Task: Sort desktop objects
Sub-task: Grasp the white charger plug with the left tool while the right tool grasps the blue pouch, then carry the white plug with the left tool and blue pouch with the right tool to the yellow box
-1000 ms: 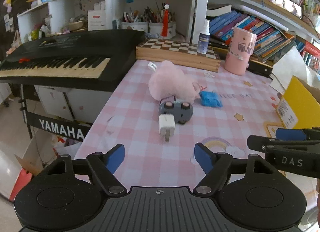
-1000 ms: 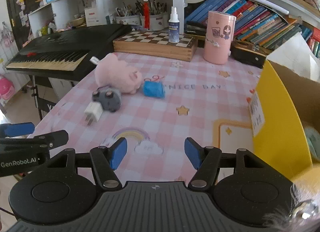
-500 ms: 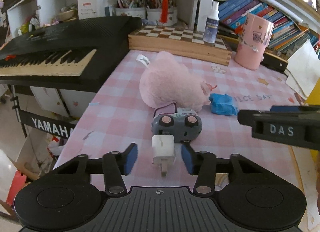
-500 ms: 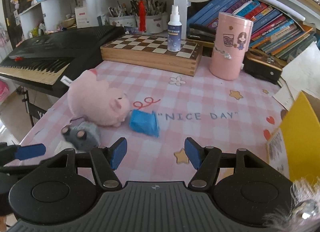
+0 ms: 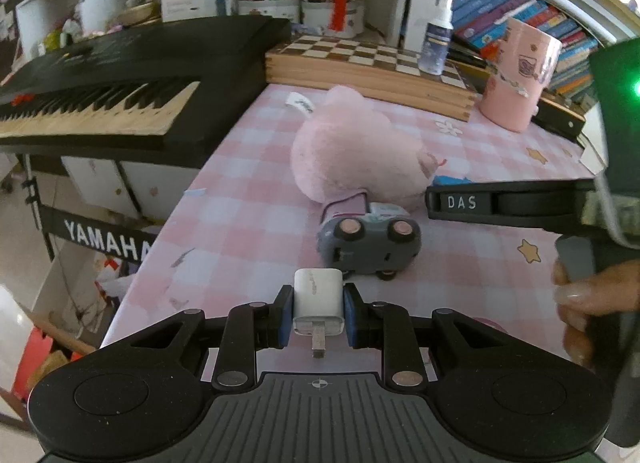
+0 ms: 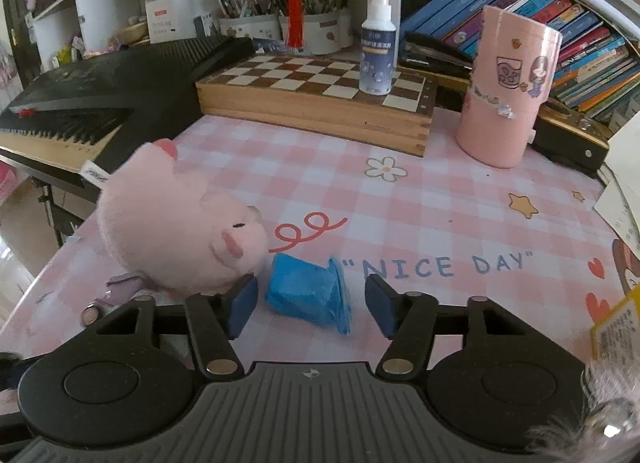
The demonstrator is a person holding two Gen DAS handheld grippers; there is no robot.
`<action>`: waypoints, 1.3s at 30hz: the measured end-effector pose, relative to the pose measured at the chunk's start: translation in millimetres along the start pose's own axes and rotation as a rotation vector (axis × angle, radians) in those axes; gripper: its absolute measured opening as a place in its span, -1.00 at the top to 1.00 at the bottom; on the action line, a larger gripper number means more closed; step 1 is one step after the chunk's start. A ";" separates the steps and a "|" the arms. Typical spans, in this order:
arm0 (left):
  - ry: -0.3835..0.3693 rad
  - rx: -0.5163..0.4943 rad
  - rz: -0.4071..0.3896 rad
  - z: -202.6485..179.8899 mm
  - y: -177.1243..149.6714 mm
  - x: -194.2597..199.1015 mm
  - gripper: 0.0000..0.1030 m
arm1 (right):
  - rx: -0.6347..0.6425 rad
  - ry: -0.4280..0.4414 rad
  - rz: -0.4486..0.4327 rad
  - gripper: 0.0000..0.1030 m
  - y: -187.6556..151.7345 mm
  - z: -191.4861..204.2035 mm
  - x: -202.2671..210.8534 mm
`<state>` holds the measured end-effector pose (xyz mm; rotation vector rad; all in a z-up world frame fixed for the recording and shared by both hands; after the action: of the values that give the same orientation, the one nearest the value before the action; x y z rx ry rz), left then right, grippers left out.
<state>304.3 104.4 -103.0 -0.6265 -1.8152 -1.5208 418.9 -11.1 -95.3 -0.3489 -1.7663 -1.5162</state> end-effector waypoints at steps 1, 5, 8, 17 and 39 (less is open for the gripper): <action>-0.001 0.009 0.002 1.5 0.0 0.6 0.54 | 0.004 -0.006 0.007 -0.04 -0.1 0.0 -4.8; -0.014 0.022 -0.003 4.0 1.8 3.3 0.54 | 0.006 -0.012 -0.002 0.23 0.0 -3.5 -12.1; -0.030 0.020 -0.017 3.5 4.0 9.0 0.54 | 0.002 -0.010 -0.004 0.26 1.0 -7.8 -6.5; -0.084 0.029 -0.087 6.9 6.5 49.6 0.54 | -0.029 -0.040 -0.056 0.27 -6.0 -22.9 61.3; -0.248 -0.129 -0.224 -10.3 -55.9 185.5 0.54 | -0.110 -0.078 -0.079 0.28 -112.7 -1.5 248.0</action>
<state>144.1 71.8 1.3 -0.7197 -2.0412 -1.7853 181.0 -107.4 -4.2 -0.4017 -1.7789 -1.6813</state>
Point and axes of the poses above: each gripper's, at about its wrist camera, not at the fingertips, and x roughly against the way its jaws point, z to its left, y to its top, the point moved 5 cm from there along -x, roughly the way its jaws point, and after that the axes turned 2 degrees about x, right-handed, at the moved point
